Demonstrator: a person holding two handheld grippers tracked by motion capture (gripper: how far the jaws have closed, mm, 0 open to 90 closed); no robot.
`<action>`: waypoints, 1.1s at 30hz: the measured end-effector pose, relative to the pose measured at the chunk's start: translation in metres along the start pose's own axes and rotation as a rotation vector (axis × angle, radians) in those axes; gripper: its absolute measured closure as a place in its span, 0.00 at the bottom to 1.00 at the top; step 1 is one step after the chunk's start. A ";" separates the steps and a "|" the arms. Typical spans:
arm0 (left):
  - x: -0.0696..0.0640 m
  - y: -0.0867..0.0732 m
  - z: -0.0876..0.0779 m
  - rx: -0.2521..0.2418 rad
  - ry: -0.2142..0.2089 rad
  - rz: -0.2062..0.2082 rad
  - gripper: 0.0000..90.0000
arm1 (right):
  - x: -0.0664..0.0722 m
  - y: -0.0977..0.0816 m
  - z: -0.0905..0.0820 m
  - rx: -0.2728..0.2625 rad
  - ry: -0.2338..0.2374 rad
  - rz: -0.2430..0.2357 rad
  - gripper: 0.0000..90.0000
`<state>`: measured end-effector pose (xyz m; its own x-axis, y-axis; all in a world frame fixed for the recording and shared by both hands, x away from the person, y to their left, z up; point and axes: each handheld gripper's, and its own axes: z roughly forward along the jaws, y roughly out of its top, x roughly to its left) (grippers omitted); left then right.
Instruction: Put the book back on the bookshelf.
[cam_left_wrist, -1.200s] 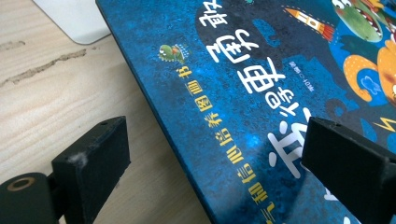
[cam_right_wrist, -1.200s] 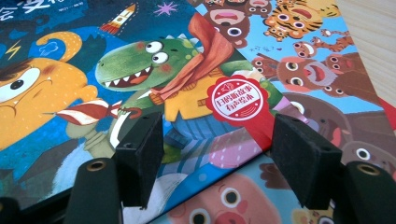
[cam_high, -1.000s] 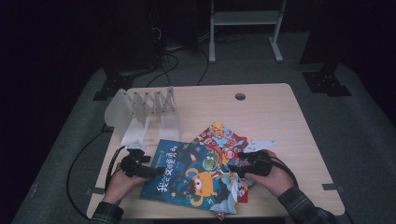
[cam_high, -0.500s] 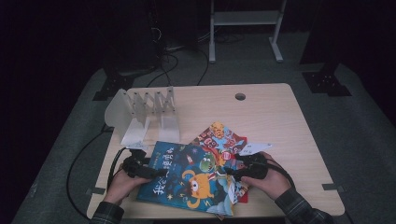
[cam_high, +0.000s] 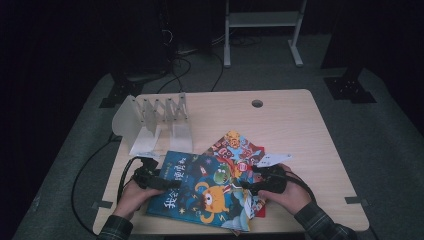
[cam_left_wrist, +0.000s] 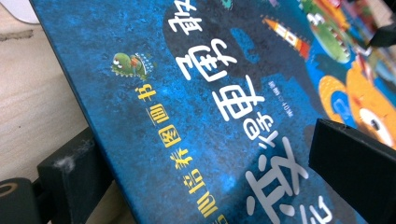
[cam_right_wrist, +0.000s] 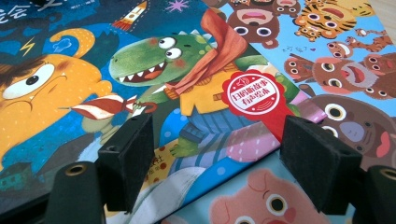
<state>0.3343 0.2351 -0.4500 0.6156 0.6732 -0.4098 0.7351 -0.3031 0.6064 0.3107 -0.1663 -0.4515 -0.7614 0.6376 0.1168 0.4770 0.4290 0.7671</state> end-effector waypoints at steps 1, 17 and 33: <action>-0.001 0.001 -0.002 -0.016 -0.004 -0.001 0.02 | 0.000 0.000 0.000 0.000 0.004 0.004 0.26; -0.022 0.017 -0.023 -0.124 0.001 0.055 0.02 | -0.009 -0.003 -0.001 -0.008 0.046 0.075 0.22; -0.049 0.047 -0.047 -0.144 -0.044 0.115 0.15 | -0.016 -0.005 -0.006 -0.011 0.069 0.135 0.15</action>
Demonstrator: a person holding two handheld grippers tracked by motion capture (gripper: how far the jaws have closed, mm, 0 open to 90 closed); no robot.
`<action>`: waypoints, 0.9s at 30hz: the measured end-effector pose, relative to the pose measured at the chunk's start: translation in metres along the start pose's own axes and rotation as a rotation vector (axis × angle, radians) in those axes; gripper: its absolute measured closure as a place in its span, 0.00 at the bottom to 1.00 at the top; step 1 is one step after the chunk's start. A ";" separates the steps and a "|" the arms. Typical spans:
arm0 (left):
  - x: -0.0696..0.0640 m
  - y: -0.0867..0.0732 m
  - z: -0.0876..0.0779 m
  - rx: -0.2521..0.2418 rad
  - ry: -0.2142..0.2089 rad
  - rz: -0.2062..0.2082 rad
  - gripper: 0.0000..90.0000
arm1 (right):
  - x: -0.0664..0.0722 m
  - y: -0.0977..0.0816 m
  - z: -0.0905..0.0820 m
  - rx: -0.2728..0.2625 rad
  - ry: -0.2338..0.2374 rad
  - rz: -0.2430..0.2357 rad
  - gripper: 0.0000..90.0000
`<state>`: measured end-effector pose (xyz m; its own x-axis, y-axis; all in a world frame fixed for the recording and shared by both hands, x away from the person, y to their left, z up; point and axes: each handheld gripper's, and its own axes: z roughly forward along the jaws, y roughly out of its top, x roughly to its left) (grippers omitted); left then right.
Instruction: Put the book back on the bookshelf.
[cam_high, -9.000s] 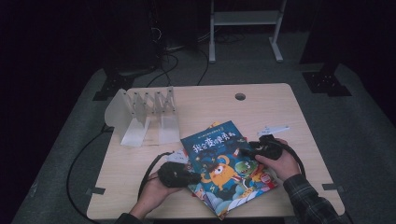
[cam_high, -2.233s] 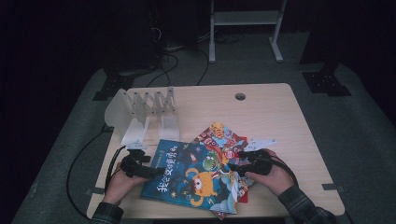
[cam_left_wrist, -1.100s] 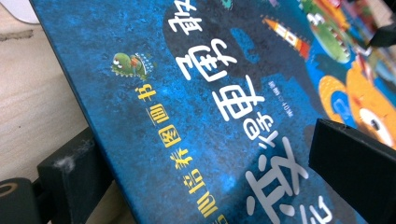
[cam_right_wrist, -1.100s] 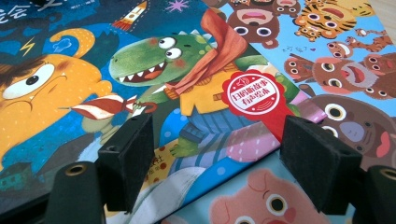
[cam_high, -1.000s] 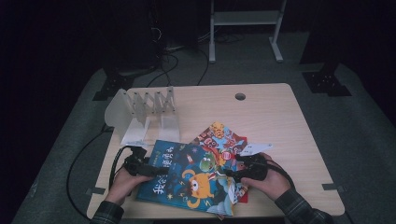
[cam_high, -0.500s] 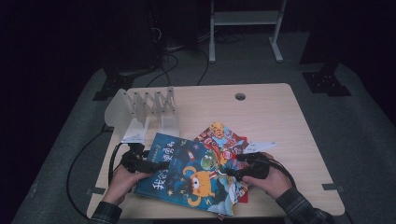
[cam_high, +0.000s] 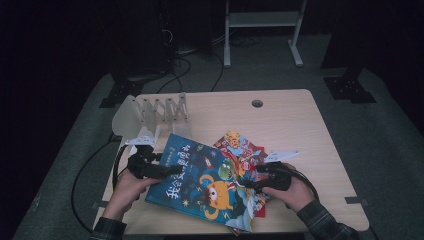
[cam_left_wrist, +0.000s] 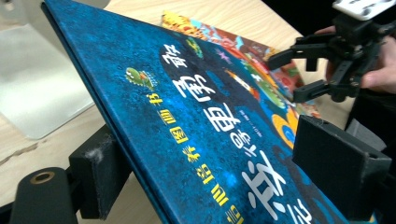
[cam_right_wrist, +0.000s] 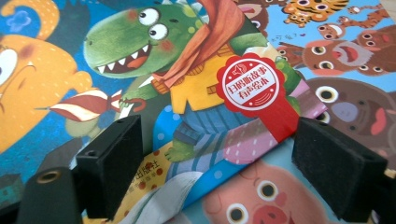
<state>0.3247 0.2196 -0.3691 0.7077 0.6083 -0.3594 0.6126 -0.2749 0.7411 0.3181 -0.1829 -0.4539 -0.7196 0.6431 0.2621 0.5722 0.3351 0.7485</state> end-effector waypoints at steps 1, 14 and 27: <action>0.000 0.000 0.000 0.000 0.000 0.000 0.18 | 0.000 0.000 0.000 0.000 0.000 0.000 0.15; -0.013 0.029 -0.004 0.018 -0.154 -0.017 0.30 | -0.003 -0.003 -0.006 -0.020 -0.001 0.015 0.15; -0.012 0.048 -0.006 0.073 -0.127 -0.027 0.43 | -0.001 -0.002 -0.009 -0.023 -0.019 -0.036 0.20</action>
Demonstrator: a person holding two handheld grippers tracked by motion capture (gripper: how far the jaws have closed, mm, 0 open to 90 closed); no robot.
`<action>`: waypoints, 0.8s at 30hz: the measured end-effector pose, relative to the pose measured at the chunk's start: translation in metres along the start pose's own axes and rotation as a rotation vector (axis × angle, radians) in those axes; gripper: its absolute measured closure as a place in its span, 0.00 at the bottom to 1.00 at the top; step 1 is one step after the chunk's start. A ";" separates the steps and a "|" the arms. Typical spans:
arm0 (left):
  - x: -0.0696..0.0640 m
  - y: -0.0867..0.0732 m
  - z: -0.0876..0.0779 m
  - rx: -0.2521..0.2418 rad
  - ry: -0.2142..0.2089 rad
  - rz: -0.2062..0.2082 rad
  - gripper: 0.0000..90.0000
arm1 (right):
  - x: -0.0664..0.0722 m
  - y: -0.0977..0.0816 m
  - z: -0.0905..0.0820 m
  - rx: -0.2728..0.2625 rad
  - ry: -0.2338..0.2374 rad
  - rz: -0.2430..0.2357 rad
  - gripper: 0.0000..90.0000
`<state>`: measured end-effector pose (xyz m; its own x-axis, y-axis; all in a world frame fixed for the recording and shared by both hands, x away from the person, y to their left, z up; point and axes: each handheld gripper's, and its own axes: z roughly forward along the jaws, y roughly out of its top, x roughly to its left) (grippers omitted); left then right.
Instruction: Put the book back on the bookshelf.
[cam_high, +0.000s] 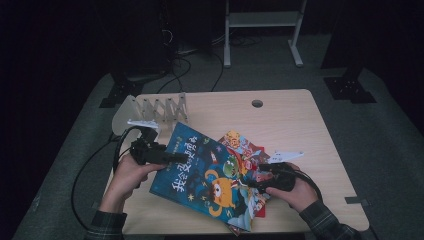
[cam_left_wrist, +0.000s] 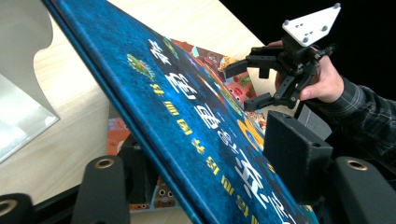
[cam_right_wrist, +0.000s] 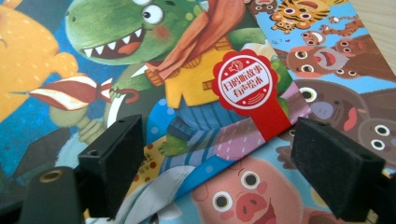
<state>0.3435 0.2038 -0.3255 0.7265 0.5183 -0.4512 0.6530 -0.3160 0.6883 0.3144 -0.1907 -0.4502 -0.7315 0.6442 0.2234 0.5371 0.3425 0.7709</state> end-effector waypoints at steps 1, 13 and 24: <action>0.000 0.002 0.000 0.007 0.004 -0.001 0.44 | 0.000 0.000 -0.001 -0.002 0.002 -0.014 0.21; -0.001 0.037 0.007 0.053 0.046 -0.007 0.66 | -0.004 0.005 -0.012 -0.036 0.015 -0.015 0.36; -0.010 0.074 0.010 0.104 0.005 0.043 0.73 | -0.007 0.008 -0.019 -0.059 -0.017 -0.045 0.39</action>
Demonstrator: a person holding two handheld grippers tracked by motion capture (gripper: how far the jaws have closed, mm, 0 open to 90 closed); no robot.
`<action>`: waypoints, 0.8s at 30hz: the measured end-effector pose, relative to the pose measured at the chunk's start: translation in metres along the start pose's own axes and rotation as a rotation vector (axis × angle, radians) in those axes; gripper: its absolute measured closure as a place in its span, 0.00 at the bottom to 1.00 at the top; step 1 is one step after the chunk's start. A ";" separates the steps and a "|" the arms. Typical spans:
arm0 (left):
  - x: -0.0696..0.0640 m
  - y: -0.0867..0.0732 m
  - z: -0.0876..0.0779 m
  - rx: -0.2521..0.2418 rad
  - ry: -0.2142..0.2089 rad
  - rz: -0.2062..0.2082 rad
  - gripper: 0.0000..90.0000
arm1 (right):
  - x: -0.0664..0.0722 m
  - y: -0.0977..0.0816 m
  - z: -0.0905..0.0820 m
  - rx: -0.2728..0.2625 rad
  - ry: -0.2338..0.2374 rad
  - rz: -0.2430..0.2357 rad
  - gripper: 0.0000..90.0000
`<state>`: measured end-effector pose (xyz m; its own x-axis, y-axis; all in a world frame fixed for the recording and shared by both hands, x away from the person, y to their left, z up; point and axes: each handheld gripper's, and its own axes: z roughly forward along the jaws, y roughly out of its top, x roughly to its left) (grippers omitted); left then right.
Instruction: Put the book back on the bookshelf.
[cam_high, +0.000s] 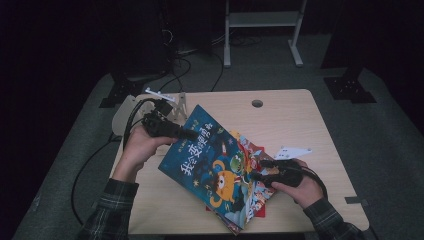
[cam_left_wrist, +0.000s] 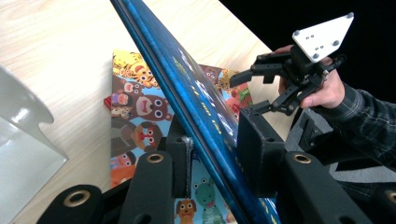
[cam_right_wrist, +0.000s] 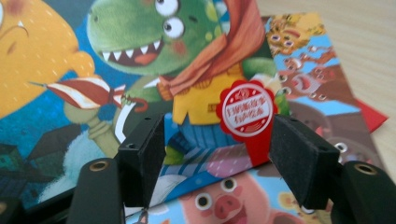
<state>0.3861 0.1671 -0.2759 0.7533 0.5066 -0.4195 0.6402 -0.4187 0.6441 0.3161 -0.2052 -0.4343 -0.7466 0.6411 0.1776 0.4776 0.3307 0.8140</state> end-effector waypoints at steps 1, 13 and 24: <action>-0.001 0.003 0.000 0.010 0.000 0.007 0.73 | 0.000 0.000 0.000 0.000 0.000 0.000 0.39; -0.026 0.039 -0.007 0.041 0.013 0.071 0.80 | -0.027 -0.002 -0.021 -0.097 -0.070 0.079 0.40; -0.043 0.050 -0.017 0.016 -0.029 0.098 0.86 | -0.061 -0.010 -0.039 -0.152 -0.186 0.148 0.40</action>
<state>0.3830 0.1366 -0.2148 0.8161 0.4411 -0.3734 0.5656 -0.4769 0.6728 0.3387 -0.2746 -0.4313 -0.5696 0.7953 0.2074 0.4892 0.1253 0.8631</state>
